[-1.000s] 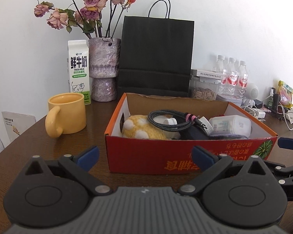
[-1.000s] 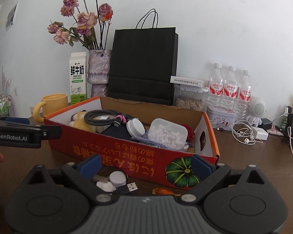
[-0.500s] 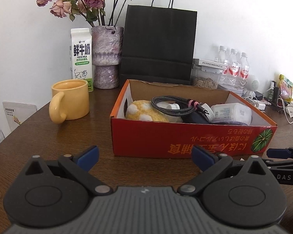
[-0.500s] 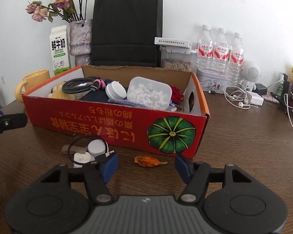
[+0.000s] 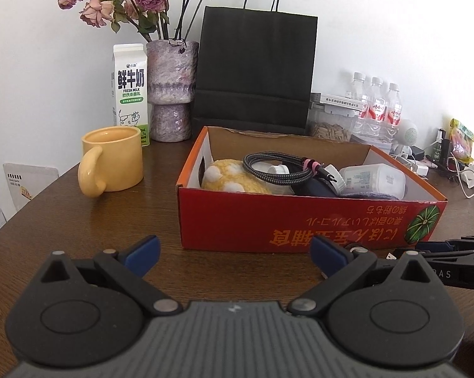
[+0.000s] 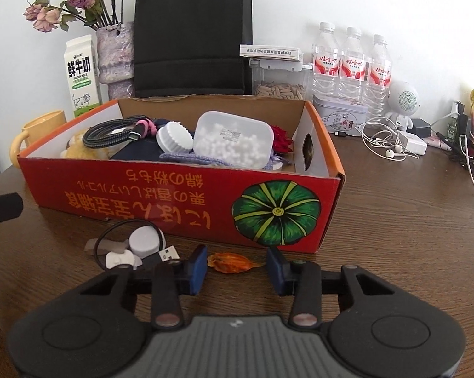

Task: Organize objects
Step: 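Move both tools back toward the small items left on the table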

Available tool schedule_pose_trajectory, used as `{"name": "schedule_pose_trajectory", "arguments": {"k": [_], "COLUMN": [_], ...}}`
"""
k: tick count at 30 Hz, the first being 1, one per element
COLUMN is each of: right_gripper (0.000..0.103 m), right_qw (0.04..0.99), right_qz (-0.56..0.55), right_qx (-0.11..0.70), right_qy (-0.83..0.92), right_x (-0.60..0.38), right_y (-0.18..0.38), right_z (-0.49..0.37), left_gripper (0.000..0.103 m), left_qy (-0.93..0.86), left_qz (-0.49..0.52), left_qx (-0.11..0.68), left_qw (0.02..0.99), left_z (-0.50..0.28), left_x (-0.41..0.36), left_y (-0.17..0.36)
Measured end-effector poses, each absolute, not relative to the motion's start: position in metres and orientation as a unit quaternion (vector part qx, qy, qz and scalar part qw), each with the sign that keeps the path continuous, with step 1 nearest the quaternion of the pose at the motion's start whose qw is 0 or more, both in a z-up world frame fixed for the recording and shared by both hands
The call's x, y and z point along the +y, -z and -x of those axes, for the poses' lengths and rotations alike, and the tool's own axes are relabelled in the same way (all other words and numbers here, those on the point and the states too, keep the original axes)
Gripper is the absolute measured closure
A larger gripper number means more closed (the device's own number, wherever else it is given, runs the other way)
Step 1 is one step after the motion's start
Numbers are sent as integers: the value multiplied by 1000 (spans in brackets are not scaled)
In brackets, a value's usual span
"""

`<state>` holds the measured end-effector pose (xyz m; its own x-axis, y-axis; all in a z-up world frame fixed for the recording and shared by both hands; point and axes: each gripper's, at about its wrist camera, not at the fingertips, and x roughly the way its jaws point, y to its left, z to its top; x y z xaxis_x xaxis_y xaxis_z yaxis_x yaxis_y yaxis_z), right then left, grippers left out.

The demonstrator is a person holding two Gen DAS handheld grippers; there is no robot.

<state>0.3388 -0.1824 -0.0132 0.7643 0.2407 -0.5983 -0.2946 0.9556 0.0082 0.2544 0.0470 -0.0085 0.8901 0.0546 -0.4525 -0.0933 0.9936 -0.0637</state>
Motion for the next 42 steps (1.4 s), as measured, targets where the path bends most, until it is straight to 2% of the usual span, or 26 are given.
{"name": "schedule_pose_trajectory", "arguments": {"k": [13,33,36,41,42], "right_gripper": [63,63,63,63,63], "right_qw": [949,960,961,963,963], "right_qz": [53,9,1,-9,-12], "right_qx": [272,234,230,224,223], "right_qy": [-150,-155,-155,-151,-151], "right_x": [-181,-210,-216,-228,-230], "right_y": [5,-14,-17,-20,-21], "right_z": [-323,-304,-303,-302,-302], "left_gripper": [0,1,9,38,40], "left_qy": [-9,109,130,156,156], "left_qz": [35,-52,-66,-80,-84], "left_qx": [245,212,213,234,238], "left_qw": [969,970,966,956,955], "left_z": [-258,-251,-254,-265,-267], "left_x": [39,-38,-54,-74,-78], "left_y": [15,18,19,24,25]}}
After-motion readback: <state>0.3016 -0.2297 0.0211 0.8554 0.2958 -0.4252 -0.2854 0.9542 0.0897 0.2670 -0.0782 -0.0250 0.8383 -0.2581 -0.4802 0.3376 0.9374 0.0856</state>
